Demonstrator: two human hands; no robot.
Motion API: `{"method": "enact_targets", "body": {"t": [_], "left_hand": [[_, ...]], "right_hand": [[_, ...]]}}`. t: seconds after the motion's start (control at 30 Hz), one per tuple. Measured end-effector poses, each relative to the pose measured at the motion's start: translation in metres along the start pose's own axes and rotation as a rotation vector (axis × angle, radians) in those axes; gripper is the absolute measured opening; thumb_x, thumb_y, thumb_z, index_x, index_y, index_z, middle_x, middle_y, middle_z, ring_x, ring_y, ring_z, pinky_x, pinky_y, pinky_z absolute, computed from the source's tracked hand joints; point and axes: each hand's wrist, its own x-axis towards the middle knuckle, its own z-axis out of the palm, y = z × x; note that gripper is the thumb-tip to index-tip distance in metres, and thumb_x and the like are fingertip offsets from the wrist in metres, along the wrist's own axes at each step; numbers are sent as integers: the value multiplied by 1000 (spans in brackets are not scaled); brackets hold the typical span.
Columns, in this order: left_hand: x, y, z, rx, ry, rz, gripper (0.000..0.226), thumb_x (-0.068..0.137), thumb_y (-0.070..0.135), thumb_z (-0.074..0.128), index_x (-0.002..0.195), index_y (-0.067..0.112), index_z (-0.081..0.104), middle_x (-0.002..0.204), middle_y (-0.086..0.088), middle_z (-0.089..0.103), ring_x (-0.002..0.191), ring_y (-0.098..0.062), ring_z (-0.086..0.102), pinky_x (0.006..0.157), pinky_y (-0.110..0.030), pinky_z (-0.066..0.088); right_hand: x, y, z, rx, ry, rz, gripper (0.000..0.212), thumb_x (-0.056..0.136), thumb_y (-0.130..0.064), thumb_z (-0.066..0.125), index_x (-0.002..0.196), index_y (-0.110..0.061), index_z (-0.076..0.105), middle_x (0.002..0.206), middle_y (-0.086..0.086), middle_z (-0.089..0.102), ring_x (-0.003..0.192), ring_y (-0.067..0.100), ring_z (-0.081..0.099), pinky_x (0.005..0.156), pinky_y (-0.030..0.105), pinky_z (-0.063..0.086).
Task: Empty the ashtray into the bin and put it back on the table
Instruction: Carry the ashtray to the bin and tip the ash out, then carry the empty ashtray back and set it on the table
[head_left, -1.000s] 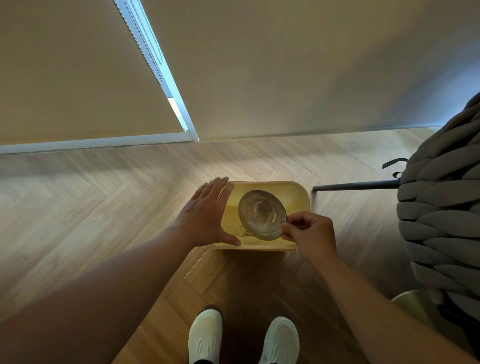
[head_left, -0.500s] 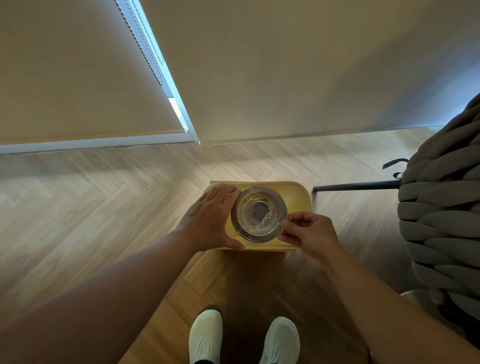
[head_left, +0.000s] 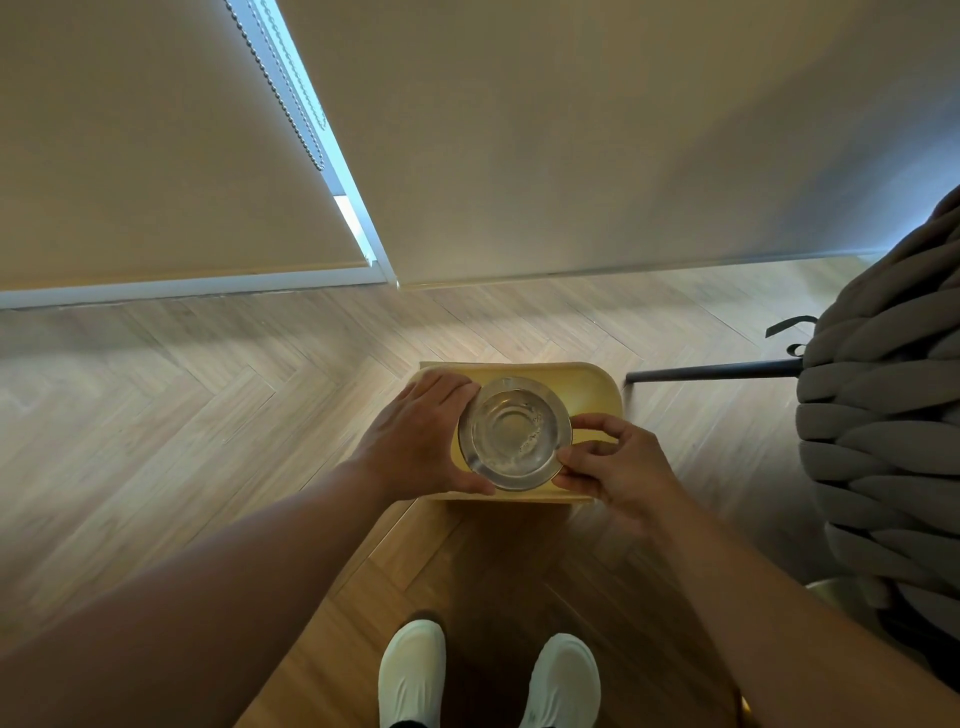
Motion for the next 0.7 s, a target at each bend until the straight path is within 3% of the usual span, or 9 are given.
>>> {"method": "enact_targets", "body": {"t": [0.2, 0.33, 0.43, 0.57, 0.7], "left_hand": [[-2, 1, 0, 12, 9, 20, 106, 54, 84, 67, 130, 12, 51, 128, -1, 54, 119, -17, 46, 100, -33, 45], [-3, 2, -1, 17, 5, 19, 106, 54, 85, 66, 130, 12, 51, 127, -1, 54, 118, -17, 46, 99, -33, 45], [-1, 2, -3, 26, 2, 24, 106, 54, 84, 66, 130, 11, 51, 128, -2, 54, 118, -18, 46, 99, -33, 45], [-2, 3, -4, 26, 10, 34, 106, 55, 84, 65, 130, 11, 51, 127, -2, 54, 118, -19, 47, 98, -32, 45], [-3, 4, -3, 35, 21, 51, 105, 55, 85, 65, 128, 11, 53, 125, -2, 55, 116, -17, 47, 97, -29, 43]], "right_hand": [[2, -3, 0, -439, -26, -213, 72, 77, -1, 81, 134, -37, 57, 88, 10, 73, 80, 18, 75, 62, 20, 58], [3, -6, 2, -603, -115, -258, 83, 81, -9, 79, 150, -33, 39, 95, 9, 69, 78, 17, 75, 67, 20, 59], [3, -7, 3, -883, -129, -370, 101, 70, -32, 88, 153, -29, 32, 105, -2, 69, 91, 13, 70, 81, 26, 59], [2, -8, 5, -1013, -171, -464, 112, 62, -40, 92, 153, -22, 29, 124, -2, 65, 99, 10, 64, 82, 12, 51], [2, -8, 6, -1105, -168, -498, 105, 60, -38, 93, 146, -21, 34, 122, -3, 67, 101, 13, 66, 92, 32, 58]]}}
